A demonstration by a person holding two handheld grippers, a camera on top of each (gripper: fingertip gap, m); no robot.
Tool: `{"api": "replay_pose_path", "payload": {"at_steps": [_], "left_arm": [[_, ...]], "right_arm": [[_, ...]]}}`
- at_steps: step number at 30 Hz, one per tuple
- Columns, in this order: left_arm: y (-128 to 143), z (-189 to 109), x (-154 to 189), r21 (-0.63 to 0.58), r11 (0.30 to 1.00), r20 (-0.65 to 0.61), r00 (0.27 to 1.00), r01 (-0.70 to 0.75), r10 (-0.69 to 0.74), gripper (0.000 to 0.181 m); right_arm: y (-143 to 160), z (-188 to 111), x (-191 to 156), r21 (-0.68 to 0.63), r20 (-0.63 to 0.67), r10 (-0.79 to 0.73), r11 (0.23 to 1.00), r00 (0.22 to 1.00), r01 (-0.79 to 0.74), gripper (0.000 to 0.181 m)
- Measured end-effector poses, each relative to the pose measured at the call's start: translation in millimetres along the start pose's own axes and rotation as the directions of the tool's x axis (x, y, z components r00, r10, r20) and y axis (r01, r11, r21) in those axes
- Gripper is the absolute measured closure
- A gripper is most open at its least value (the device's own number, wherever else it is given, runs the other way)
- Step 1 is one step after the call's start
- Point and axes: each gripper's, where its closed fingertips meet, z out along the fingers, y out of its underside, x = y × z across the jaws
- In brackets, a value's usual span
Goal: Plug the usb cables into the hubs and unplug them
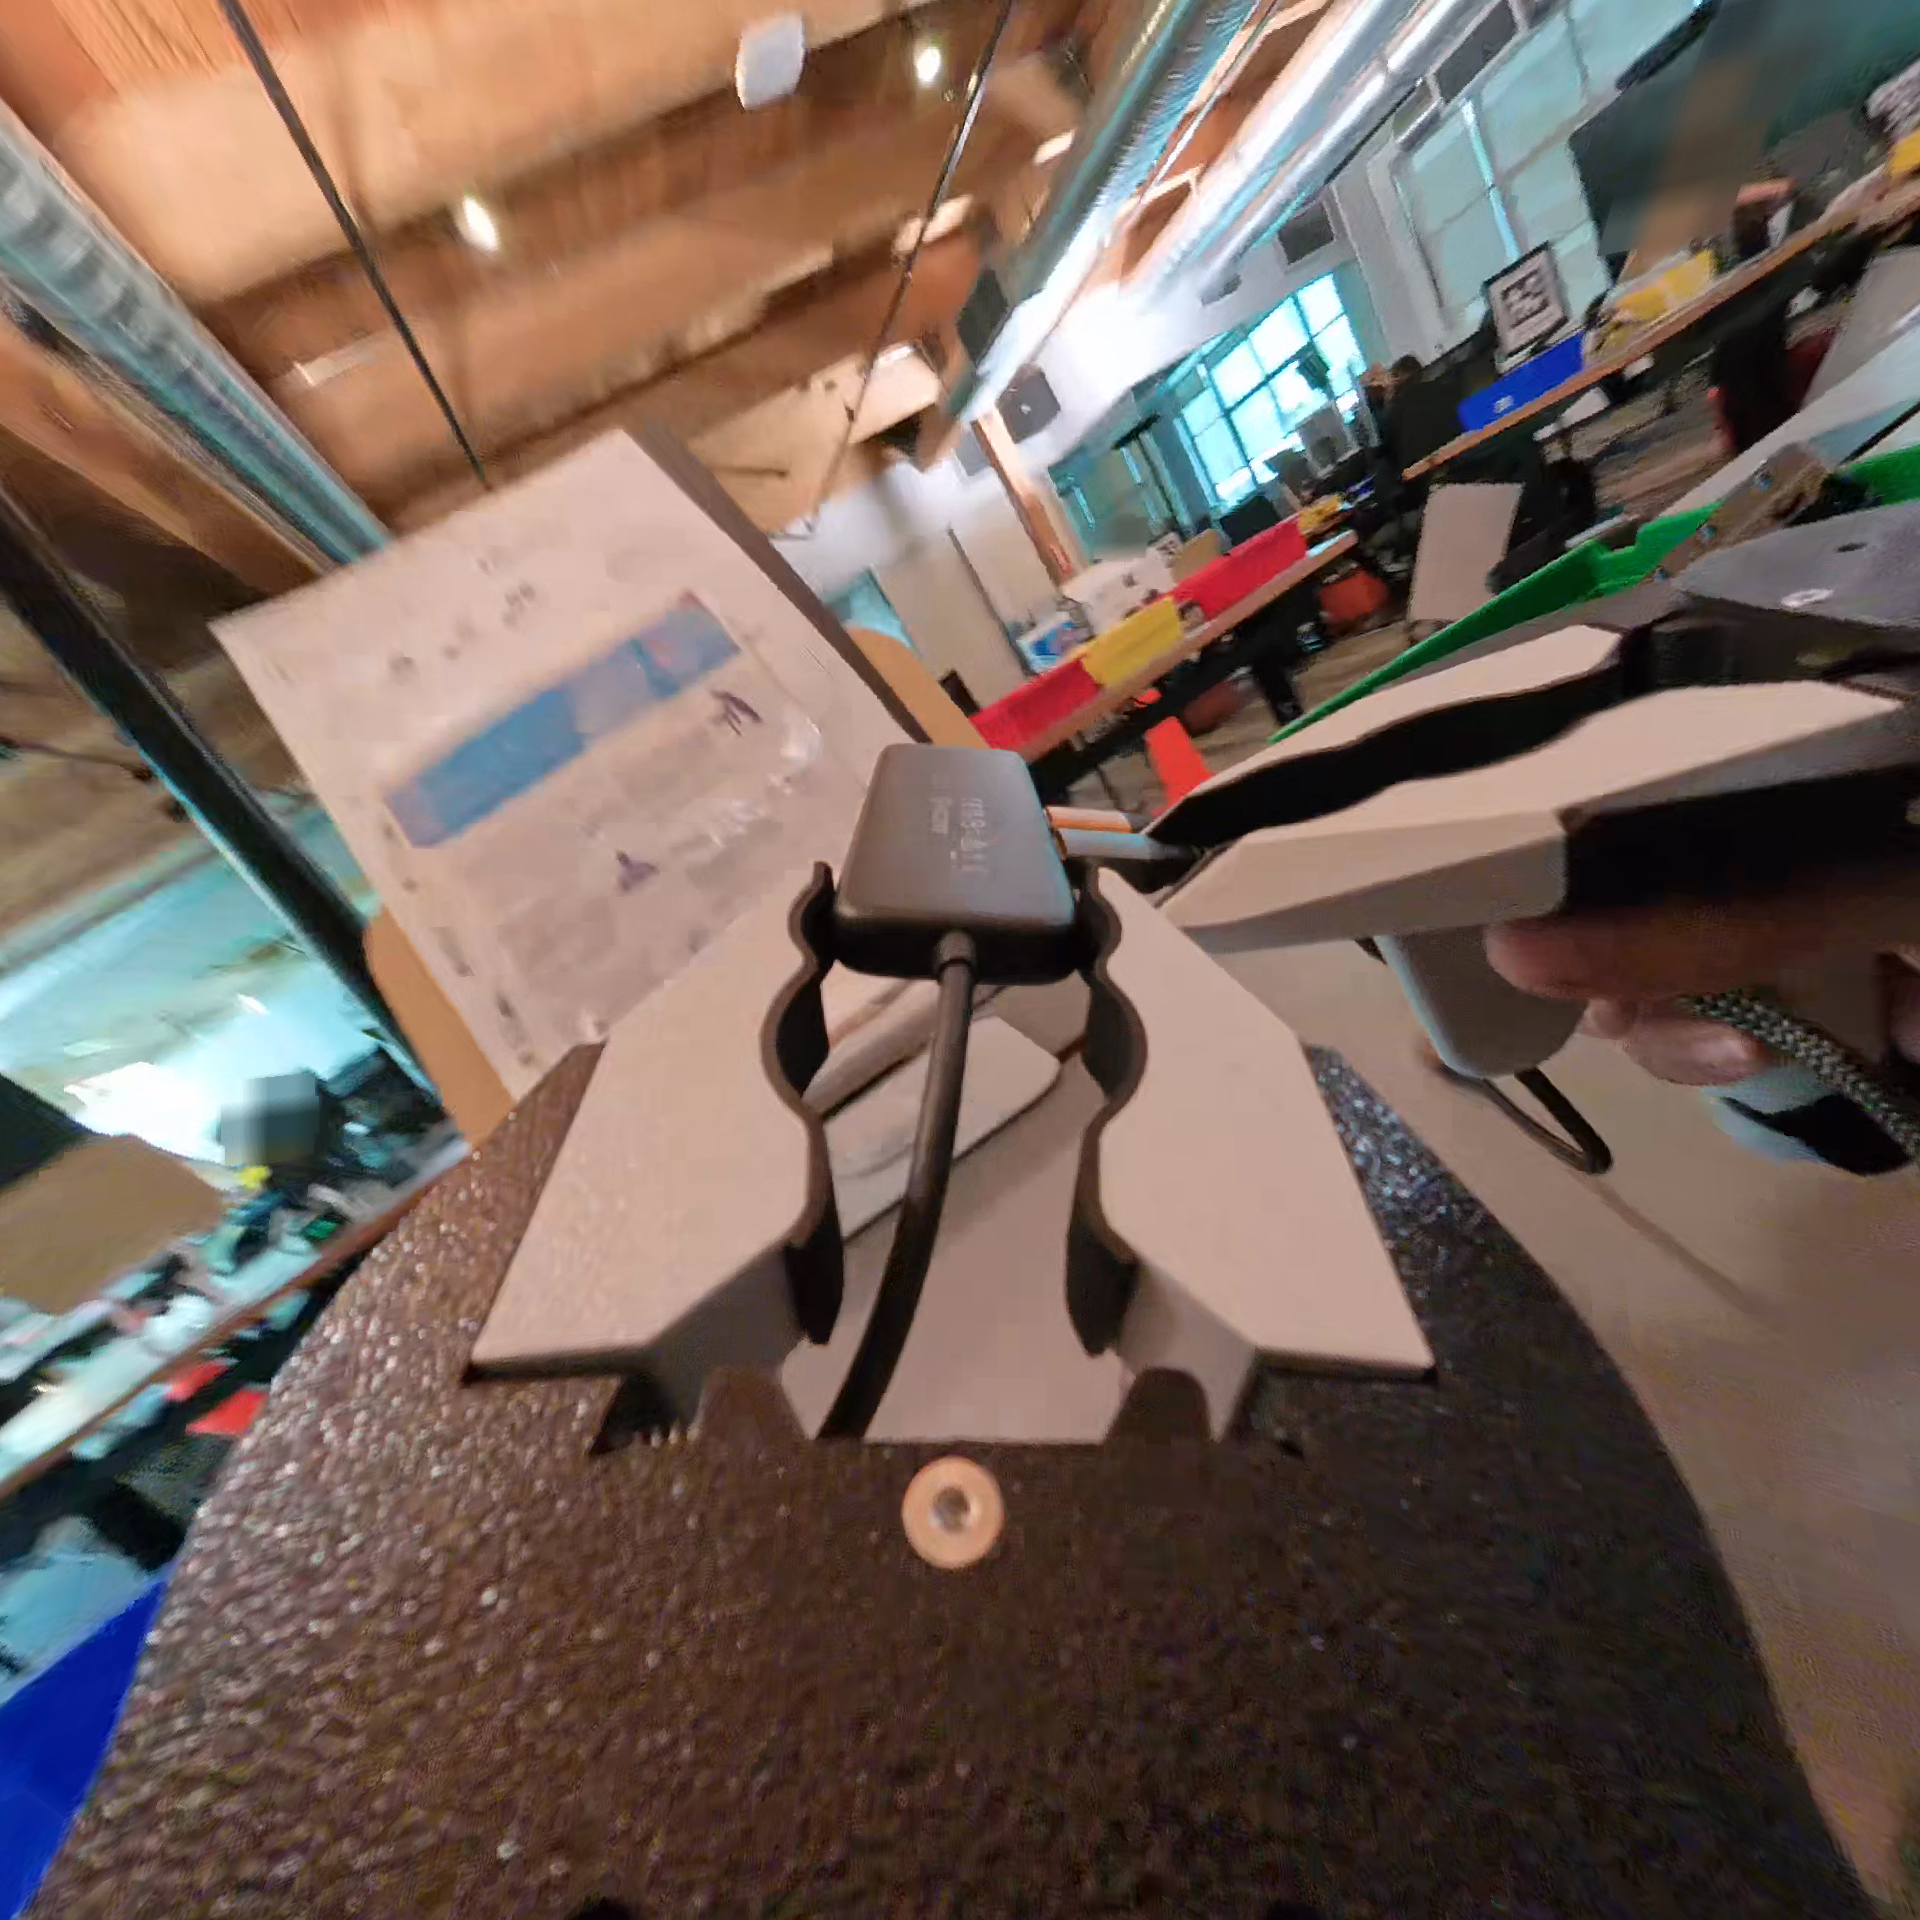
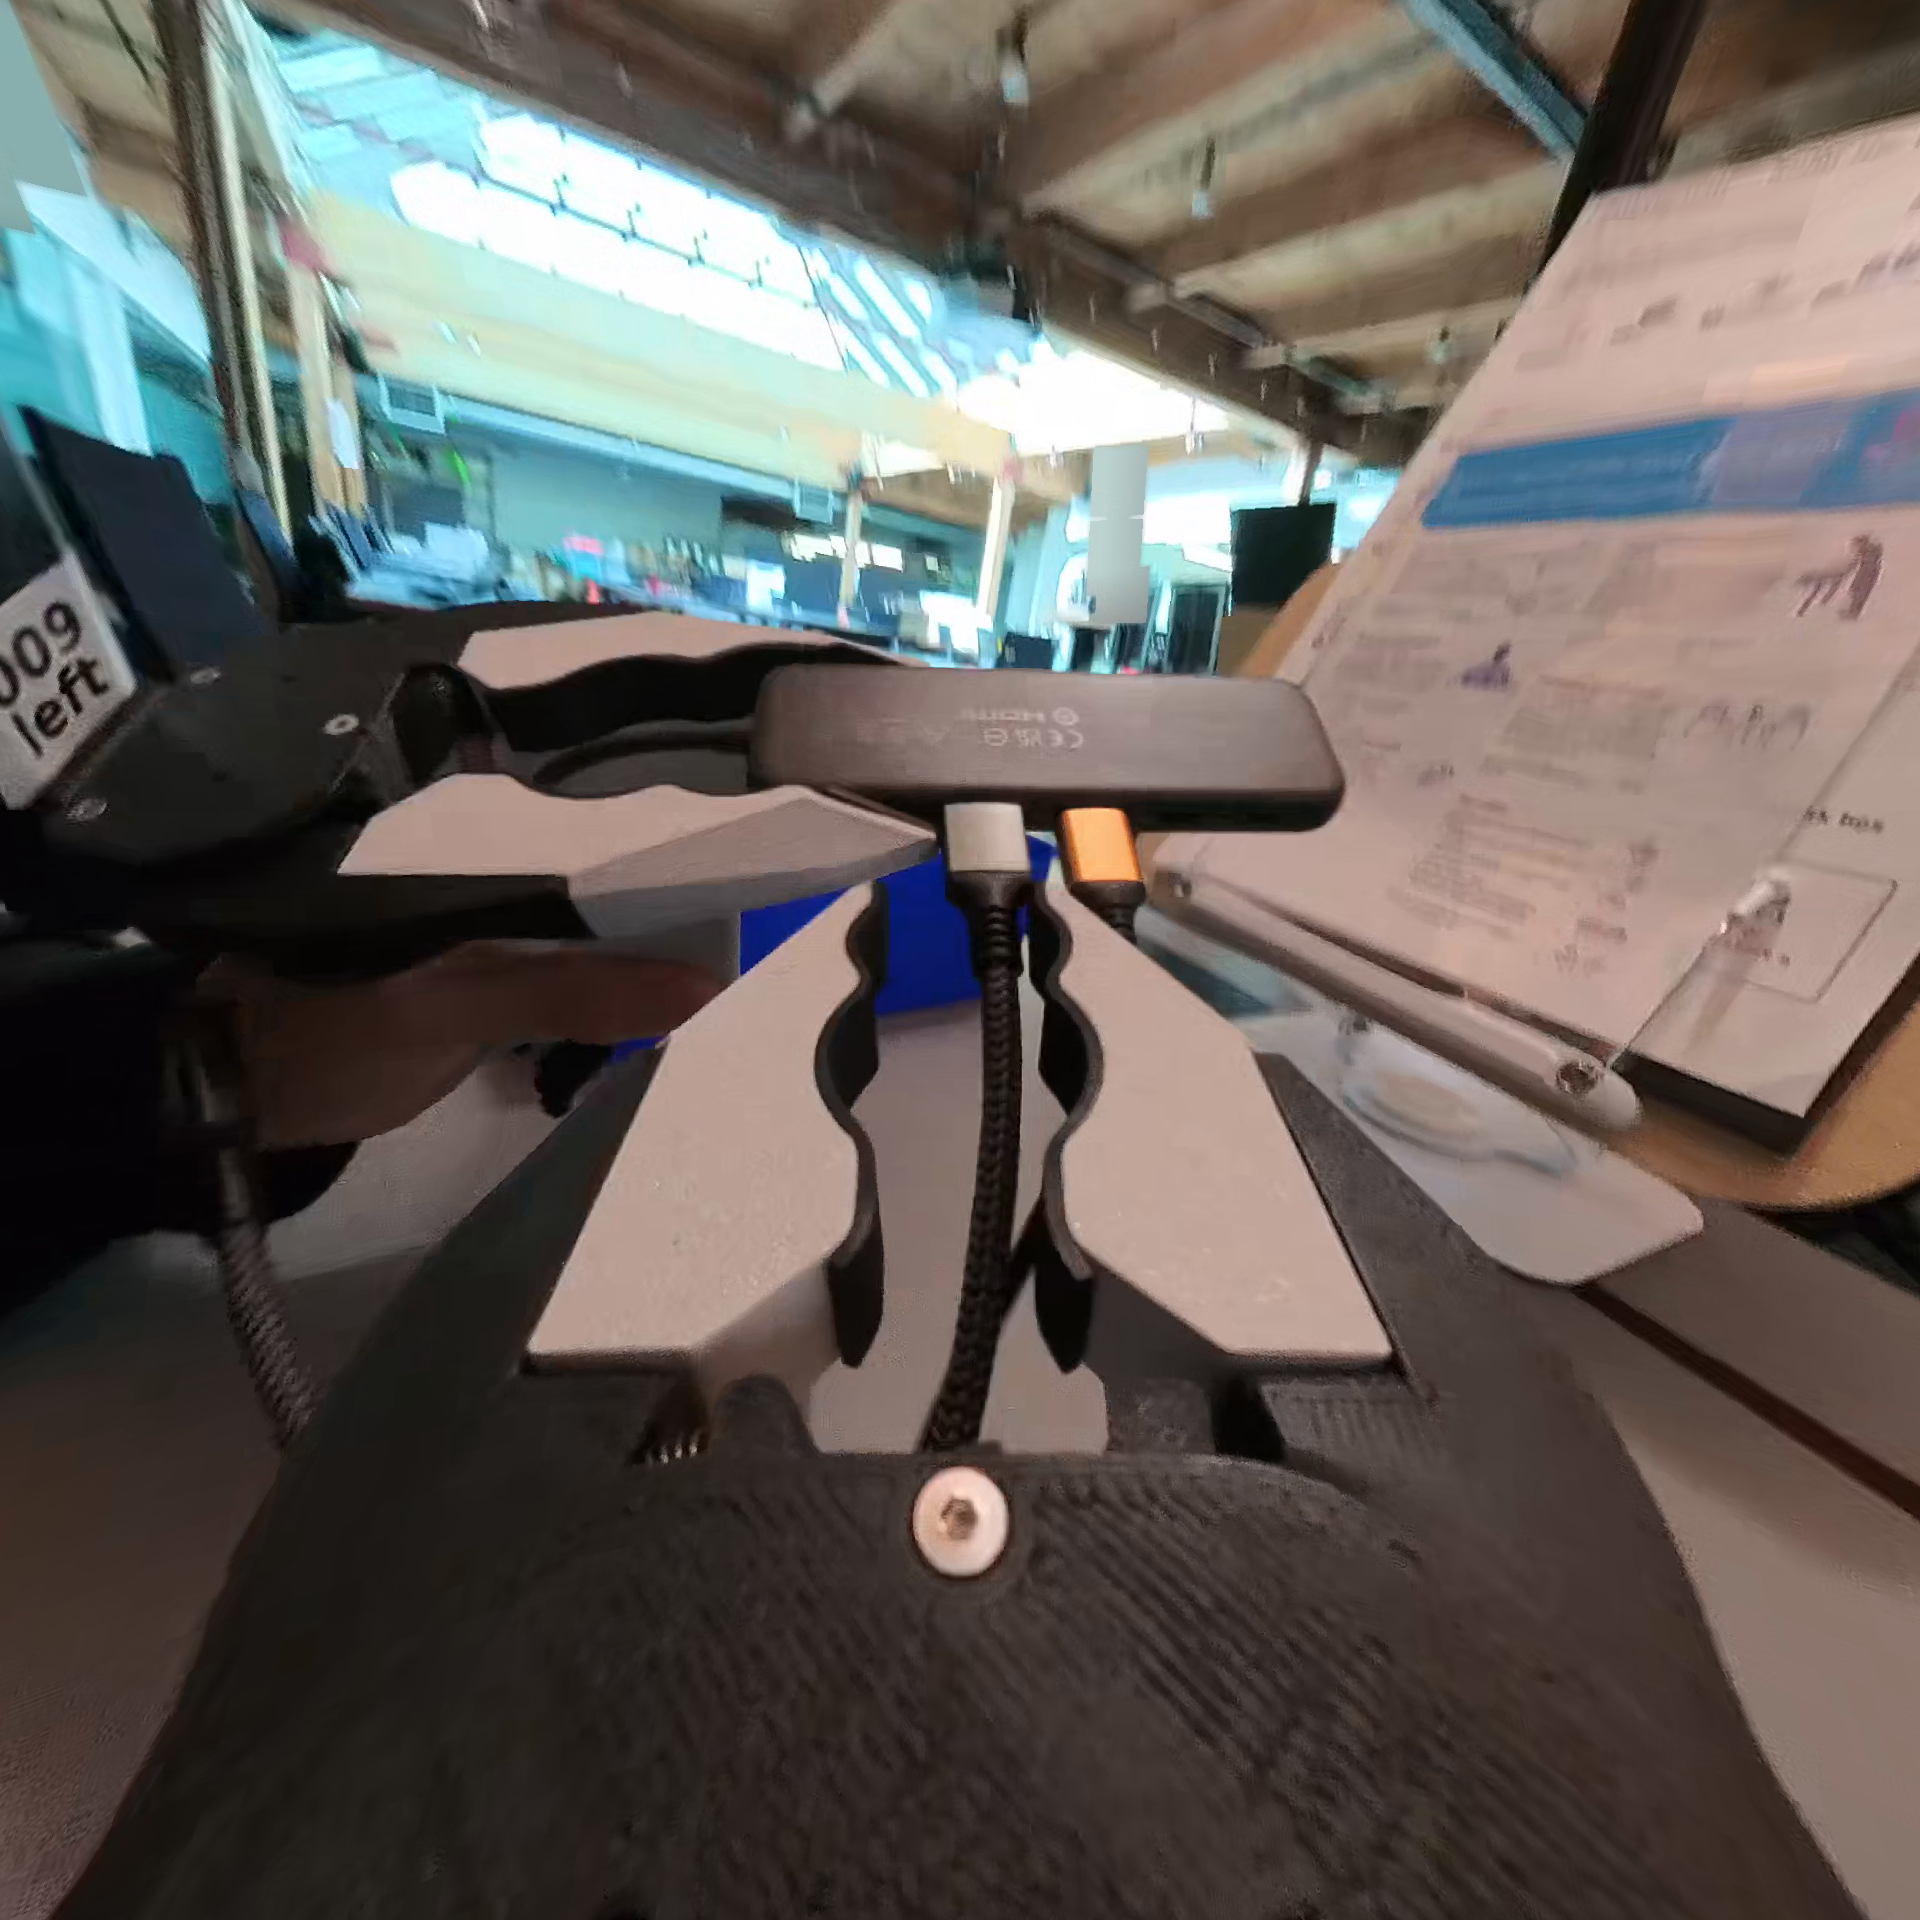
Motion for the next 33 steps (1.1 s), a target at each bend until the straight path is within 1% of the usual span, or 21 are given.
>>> {"api": "replay_pose_path", "payload": {"at_steps": [1, 3, 7, 10, 12, 17, 23, 26, 33], "left_arm": [[-4, -1, 2, -0.002, 1.000, 0.017, 1.000, -0.009, 0.009, 0.136], [-3, -1, 6, -0.020, 0.997, 0.013, 0.998, 0.070, -0.069, 0.136], [15, 3, 8, -0.044, 0.973, -0.008, 0.974, 0.225, -0.226, 0.136], [31, 5, 6, -0.074, 0.926, -0.021, 0.928, 0.369, -0.371, 0.136], [38, 5, 5, -0.086, 0.911, -0.026, 0.913, 0.403, -0.406, 0.136], [53, 7, 2, -0.141, 0.853, -0.020, 0.860, 0.503, -0.510, 0.136], [42, 8, 0, -0.126, 0.879, -0.022, 0.885, 0.460, -0.466, 0.136], [30, 8, -2, -0.102, 0.913, -0.013, 0.917, 0.396, -0.399, 0.136], [17, 7, -8, -0.080, 0.941, 0.010, 0.945, 0.328, -0.328, 0.136]], "right_arm": [[-5, -3, 0, 0.033, 0.008, -0.006, 0.999, 1.000, 0.006, 0.159], [-7, -8, 4, 0.065, -0.003, -0.020, 0.998, 1.000, 0.020, 0.166], [1, -7, 7, 0.077, 0.006, 0.049, 0.996, 0.999, -0.050, 0.168], [12, 0, 10, 0.018, -0.030, 0.041, 0.999, 0.999, -0.041, 0.167], [18, 4, 10, -0.028, -0.042, 0.051, 0.998, 0.998, -0.052, 0.168], [29, 11, 13, -0.127, -0.063, 0.137, 0.981, 0.989, -0.144, 0.167], [20, 9, 13, -0.184, -0.070, 0.156, 0.969, 0.985, -0.167, 0.167], [11, 5, 14, -0.179, -0.069, 0.145, 0.972, 0.987, -0.155, 0.167], [-2, 2, 12, -0.183, -0.107, 0.112, 0.974, 0.988, -0.131, 0.167]]}}
